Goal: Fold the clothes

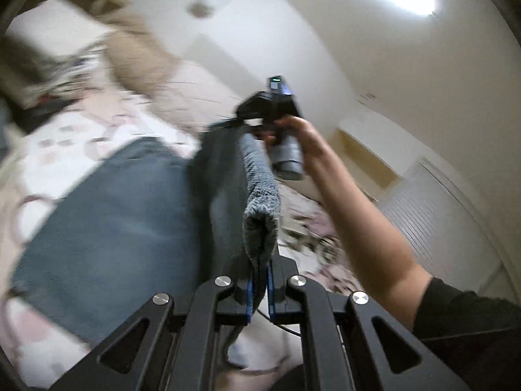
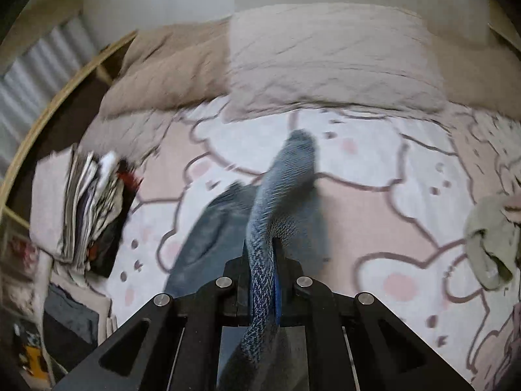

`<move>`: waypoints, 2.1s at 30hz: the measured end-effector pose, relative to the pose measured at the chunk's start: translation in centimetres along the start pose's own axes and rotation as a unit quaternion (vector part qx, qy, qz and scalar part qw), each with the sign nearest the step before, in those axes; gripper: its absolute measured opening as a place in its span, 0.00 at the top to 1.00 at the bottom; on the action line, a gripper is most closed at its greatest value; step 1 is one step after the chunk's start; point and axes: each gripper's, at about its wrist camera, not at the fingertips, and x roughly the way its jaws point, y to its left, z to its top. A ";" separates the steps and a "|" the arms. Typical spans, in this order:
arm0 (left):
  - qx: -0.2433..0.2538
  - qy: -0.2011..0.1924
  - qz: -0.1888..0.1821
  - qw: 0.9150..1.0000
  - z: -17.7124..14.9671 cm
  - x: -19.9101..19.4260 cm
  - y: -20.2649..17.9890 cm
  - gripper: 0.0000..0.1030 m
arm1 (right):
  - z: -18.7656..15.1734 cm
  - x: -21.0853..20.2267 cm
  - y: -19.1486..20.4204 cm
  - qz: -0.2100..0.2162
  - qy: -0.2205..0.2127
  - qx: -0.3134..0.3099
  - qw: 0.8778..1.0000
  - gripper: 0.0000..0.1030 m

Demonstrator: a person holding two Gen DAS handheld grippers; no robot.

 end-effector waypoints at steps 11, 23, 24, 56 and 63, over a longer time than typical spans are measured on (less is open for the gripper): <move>-0.069 0.099 0.169 0.978 -1.1 -0.3 13.6 0.93 | -5.2 15.4 14.0 -0.045 0.083 -0.044 0.995 0.91; -0.109 0.170 0.195 0.960 -3.3 -0.5 16.9 0.91 | -6.6 10.4 12.2 -0.022 -0.074 -0.018 0.997 0.20; -0.104 0.165 0.201 0.960 -3.3 -1.0 16.7 0.89 | -7.0 8.6 11.1 0.009 -0.082 -0.008 0.997 0.20; 0.118 0.276 0.274 0.914 0.9 6.9 16.0 0.50 | -36.0 -3.2 -5.8 0.185 0.048 0.113 0.975 0.22; 0.125 0.318 0.271 0.900 -0.4 7.0 17.8 0.49 | -39.4 -0.3 -5.3 0.236 0.104 0.180 0.949 0.29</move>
